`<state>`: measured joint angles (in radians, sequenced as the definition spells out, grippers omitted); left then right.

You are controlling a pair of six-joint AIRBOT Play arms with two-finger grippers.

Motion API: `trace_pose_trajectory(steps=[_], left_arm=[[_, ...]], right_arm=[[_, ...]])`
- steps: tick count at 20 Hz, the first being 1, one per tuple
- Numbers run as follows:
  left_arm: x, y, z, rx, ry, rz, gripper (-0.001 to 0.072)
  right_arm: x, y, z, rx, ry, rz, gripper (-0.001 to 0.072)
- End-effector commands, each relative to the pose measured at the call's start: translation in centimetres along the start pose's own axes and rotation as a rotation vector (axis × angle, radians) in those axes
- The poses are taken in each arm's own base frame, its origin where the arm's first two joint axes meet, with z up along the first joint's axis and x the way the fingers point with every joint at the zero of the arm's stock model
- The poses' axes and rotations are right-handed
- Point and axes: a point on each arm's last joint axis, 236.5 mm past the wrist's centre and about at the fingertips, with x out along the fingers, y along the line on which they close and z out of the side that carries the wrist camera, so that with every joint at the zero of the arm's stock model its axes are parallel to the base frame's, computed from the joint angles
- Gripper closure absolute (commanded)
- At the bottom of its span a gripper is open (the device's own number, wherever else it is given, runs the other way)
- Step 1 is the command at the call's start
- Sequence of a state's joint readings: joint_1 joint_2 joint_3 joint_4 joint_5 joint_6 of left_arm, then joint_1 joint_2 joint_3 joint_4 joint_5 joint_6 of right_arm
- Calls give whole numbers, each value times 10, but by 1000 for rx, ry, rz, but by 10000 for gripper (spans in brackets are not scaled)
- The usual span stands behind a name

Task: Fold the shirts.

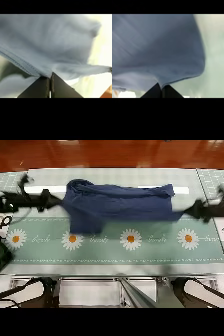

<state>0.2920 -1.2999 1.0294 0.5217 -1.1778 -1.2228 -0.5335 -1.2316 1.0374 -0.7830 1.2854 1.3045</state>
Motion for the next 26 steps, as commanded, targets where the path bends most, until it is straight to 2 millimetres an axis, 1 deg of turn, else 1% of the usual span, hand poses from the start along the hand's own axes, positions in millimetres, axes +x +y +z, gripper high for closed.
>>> trace_pose_trajectory(steps=[1, 2, 3, 4, 5, 6, 7, 8, 9, 10, 12, 13, 14, 16, 18, 19, 21, 22, 23, 24, 25, 26], left_arm=[[-57, -114, 55, 219, -207, -147, 685], [-77, -147, 65, 304, -266, -165, 685], [-97, -181, 72, 384, -325, -185, 686], [-118, -212, 76, 450, -384, -203, 685], [-141, -241, 77, 517, -446, -220, 686], [-166, -270, 74, 579, -508, -232, 686], [-190, -291, 69, 633, -565, -219, 686], [-211, -305, 62, 670, -614, -193, 685], [-232, -318, 52, 706, -664, -164, 685], [-256, -329, 39, 750, -723, -128, 685], [-296, -344, 5, 831, -834, -50, 685], [-316, -348, -13, 871, -894, 8, 685], [-332, -349, -28, 888, -951, 66, 685], [-363, -347, -60, 905, -1059, 200, 685], [-383, -338, -88, 905, -1123, 333, 685], [-388, -331, -101, 887, -1132, 378, 685], [-390, -317, -122, 850, -1123, 422, 685], [-389, -310, -129, 844, -1109, 436, 685], [-385, -302, -132, 839, -1085, 442, 685], [-379, -294, -130, 823, -1057, 433, 685], [-367, -281, -123, 788, -1013, 425, 685], [-352, -264, -111, 746, -956, 427, 685]], right_arm=[[-92, 121, 81, -243, -299, 62, 688], [-119, 164, 91, -331, -378, 85, 688], [-143, 202, 93, -411, -442, 109, 688], [-169, 239, 90, -493, -505, 130, 688], [-193, 267, 84, -556, -560, 143, 688], [-220, 288, 78, -609, -619, 137, 688], [-242, 301, 71, -648, -665, 121, 688], [-264, 308, 63, -675, -716, 94, 688], [-282, 309, 54, -696, -769, 51, 688], [-298, 306, 42, -714, -804, -1, 688], [-327, 301, 10, -745, -855, -86, 688], [-341, 299, -7, -763, -889, -120, 688], [-354, 300, -25, -775, -926, -133, 688], [-377, 301, -59, -798, -992, -156, 688], [-395, 300, -91, -820, -1036, -178, 688], [-403, 296, -104, -820, -1059, -203, 688], [-415, 287, -125, -806, -1087, -242, 688], [-419, 281, -134, -794, -1091, -255, 688], [-417, 277, -142, -795, -1074, -249, 688], [-414, 273, -144, -791, -1051, -245, 688], [-406, 266, -141, -774, -1014, -246, 688], [-387, 255, -132, -749, -944, -255, 688]])
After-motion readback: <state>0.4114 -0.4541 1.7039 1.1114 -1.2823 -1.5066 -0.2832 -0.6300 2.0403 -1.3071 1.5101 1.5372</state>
